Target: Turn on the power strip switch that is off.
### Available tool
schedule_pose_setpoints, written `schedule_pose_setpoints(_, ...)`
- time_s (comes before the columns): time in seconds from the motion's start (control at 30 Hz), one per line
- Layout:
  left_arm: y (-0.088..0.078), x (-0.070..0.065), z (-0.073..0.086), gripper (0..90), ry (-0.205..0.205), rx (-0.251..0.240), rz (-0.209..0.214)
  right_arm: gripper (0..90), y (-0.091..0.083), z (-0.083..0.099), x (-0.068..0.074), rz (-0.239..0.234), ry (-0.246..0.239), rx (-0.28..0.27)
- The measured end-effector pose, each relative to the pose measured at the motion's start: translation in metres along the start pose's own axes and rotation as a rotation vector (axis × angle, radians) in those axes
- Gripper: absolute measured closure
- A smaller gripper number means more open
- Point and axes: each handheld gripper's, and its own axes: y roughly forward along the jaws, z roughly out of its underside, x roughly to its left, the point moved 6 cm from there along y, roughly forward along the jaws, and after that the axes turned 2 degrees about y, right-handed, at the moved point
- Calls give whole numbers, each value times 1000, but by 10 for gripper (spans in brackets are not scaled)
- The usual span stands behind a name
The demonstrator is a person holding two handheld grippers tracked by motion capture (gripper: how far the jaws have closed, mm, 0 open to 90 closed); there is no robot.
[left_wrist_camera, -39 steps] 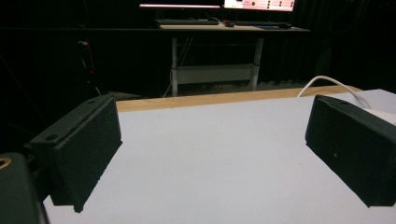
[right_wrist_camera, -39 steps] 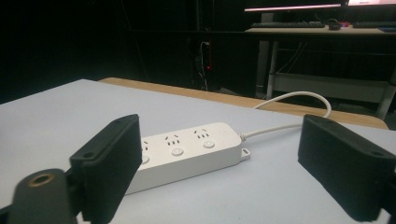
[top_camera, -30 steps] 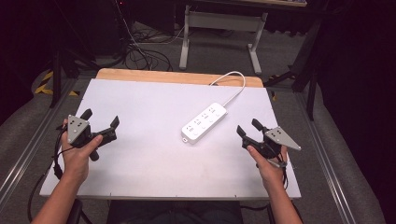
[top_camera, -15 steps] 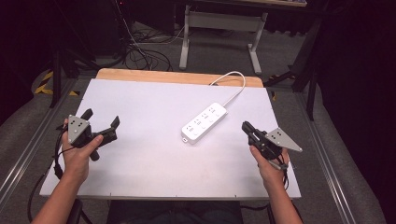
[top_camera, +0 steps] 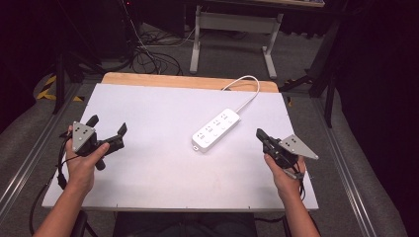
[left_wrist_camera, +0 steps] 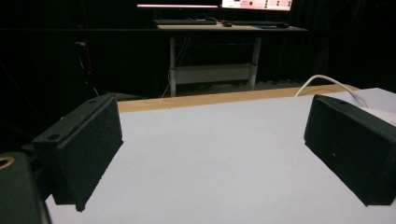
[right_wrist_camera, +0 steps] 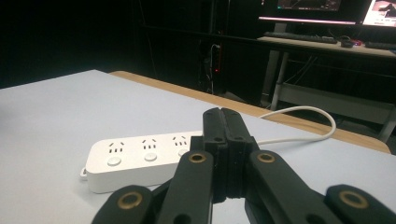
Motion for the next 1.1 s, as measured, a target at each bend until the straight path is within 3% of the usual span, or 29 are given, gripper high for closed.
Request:
schedule_pose_setpoints(0.37,1,-1,0,50,3,3,3,900,14,-8,0,-9,13,25)
schedule_pose_setpoints(0.67,1,-1,0,50,5,3,3,900,28,-15,8,-36,14,46)
schedule_pose_setpoints(1.1,1,-1,1,50,5,4,5,900,55,-24,25,-98,-54,90)
